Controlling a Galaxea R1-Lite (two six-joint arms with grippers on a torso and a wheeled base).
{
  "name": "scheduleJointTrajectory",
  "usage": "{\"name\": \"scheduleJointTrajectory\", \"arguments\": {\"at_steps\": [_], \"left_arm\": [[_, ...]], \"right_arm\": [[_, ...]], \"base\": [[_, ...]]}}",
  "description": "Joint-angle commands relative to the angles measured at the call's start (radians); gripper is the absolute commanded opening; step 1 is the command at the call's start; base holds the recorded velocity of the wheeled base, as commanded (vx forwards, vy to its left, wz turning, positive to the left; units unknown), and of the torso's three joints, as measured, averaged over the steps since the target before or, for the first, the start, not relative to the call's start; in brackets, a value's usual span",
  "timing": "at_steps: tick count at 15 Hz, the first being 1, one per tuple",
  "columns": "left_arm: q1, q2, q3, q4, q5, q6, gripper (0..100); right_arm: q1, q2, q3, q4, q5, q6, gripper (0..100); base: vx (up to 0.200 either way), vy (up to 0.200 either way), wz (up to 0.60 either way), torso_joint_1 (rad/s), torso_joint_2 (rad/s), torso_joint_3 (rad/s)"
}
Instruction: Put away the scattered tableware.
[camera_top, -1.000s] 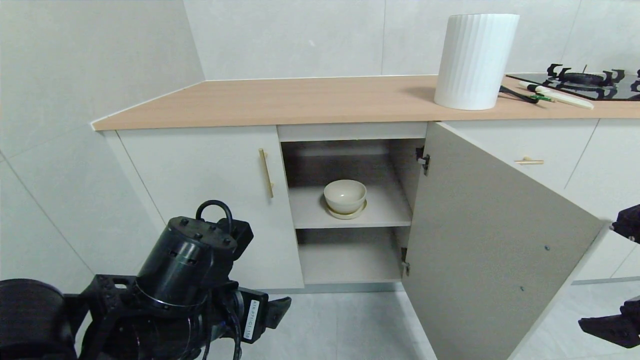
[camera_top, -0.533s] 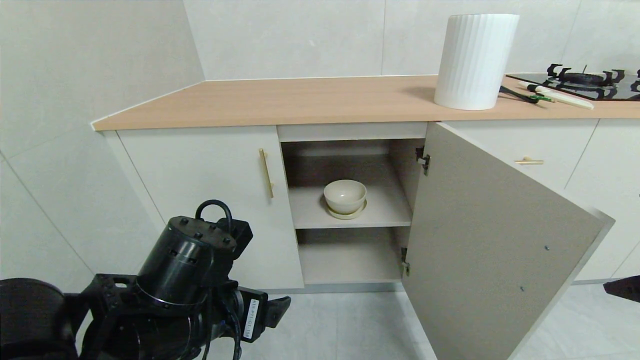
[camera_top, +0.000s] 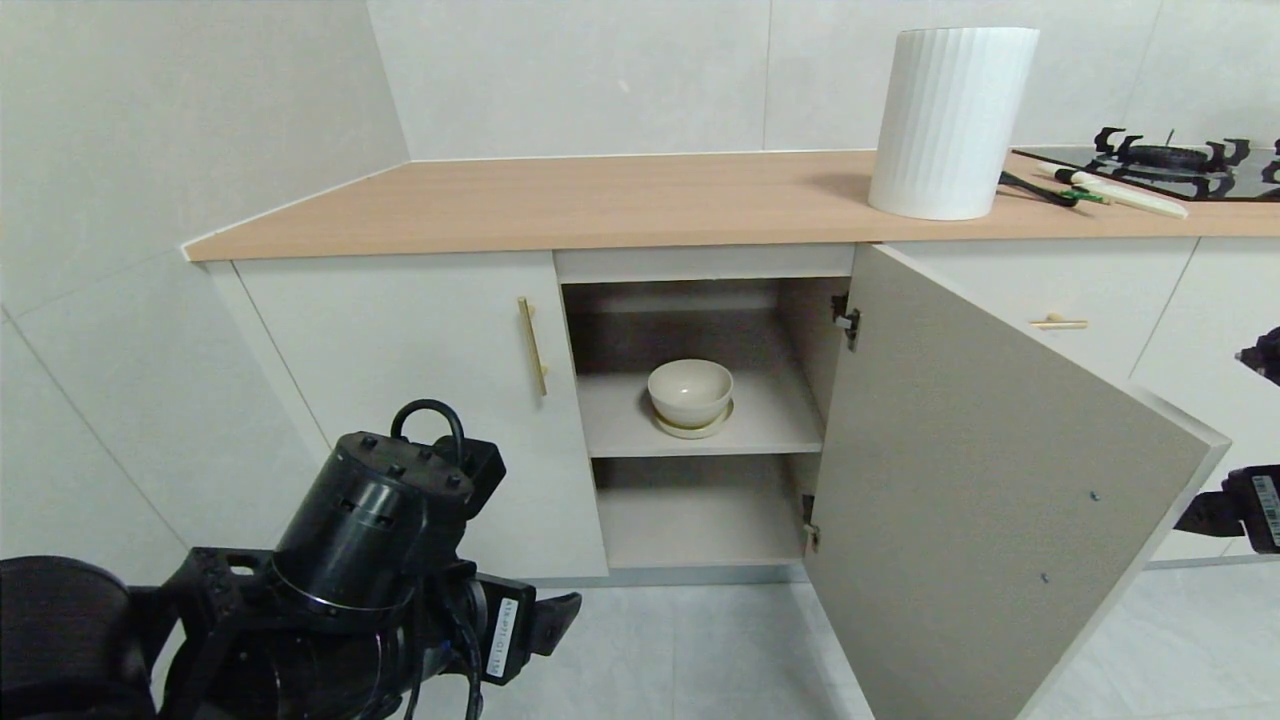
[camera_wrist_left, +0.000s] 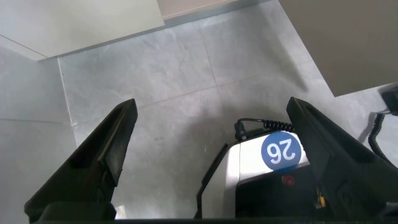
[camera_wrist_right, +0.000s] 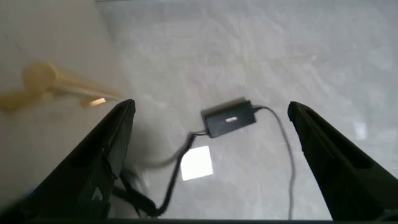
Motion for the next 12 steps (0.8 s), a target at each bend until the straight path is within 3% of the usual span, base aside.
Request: {"name": "scheduleJointTrajectory", "arguments": {"at_steps": [1, 9, 12], "left_arm": [[0.0, 0.001, 0.0, 0.0, 0.0, -0.002, 100], [0.0, 0.0, 0.0, 0.0, 0.002, -0.002, 100], [0.0, 0.0, 0.0, 0.0, 0.0, 0.0, 100]], "right_arm": [[-0.003, 0.051, 0.001, -0.018, 0.017, 0.024, 100], [0.013, 0.094, 0.07, -0.202, 0.045, 0.035, 100], [0.086, 0.091, 0.079, -0.205, 0.099, 0.075, 100]], "base": [[0.0, 0.0, 0.0, 0.0, 0.0, 0.0], [0.0, 0.0, 0.0, 0.0, 0.0, 0.0], [0.0, 0.0, 0.0, 0.0, 0.0, 0.0]]}}
